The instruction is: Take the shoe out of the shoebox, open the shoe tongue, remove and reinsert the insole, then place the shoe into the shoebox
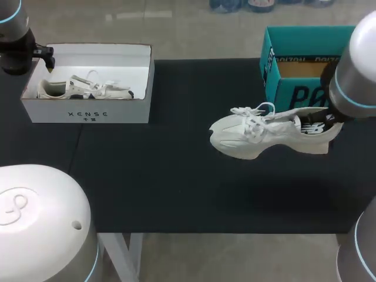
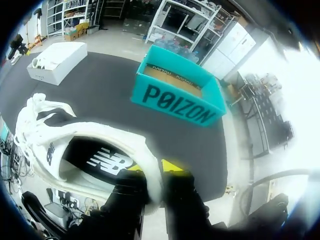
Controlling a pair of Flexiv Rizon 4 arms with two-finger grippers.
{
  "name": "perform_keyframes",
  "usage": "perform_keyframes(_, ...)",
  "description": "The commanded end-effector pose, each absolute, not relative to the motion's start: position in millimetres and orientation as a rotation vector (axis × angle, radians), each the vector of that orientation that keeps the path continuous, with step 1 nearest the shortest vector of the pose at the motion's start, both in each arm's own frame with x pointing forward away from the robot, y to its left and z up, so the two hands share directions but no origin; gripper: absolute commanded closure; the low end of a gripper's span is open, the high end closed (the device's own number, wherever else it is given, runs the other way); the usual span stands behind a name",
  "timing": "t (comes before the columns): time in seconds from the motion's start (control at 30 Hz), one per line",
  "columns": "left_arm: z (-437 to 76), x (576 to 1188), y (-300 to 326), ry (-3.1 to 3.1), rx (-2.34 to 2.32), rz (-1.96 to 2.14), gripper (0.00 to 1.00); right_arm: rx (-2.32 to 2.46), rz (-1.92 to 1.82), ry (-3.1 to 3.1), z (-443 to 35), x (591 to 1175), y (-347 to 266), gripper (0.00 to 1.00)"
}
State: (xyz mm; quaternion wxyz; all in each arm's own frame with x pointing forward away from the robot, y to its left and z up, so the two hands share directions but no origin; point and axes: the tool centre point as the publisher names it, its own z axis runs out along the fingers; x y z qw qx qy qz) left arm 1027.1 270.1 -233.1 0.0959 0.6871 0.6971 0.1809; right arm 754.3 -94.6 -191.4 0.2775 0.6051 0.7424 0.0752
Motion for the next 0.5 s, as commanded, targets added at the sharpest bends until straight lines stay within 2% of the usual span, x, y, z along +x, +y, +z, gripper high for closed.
perform_keyframes(0.03,-233,1027,270,2.064,2.036,0.537,0.0,1.533,0.354,1.865,-199,743,-74,1.0)
perform_keyframes(0.33,-233,1027,270,2.064,2.036,0.537,0.0,1.589,0.227,2.015,-247,765,-27,1.0)
perform_keyframes(0.5,-233,1027,270,2.064,2.036,0.537,0.0,1.593,0.16,2.048,-266,781,-22,1.0)
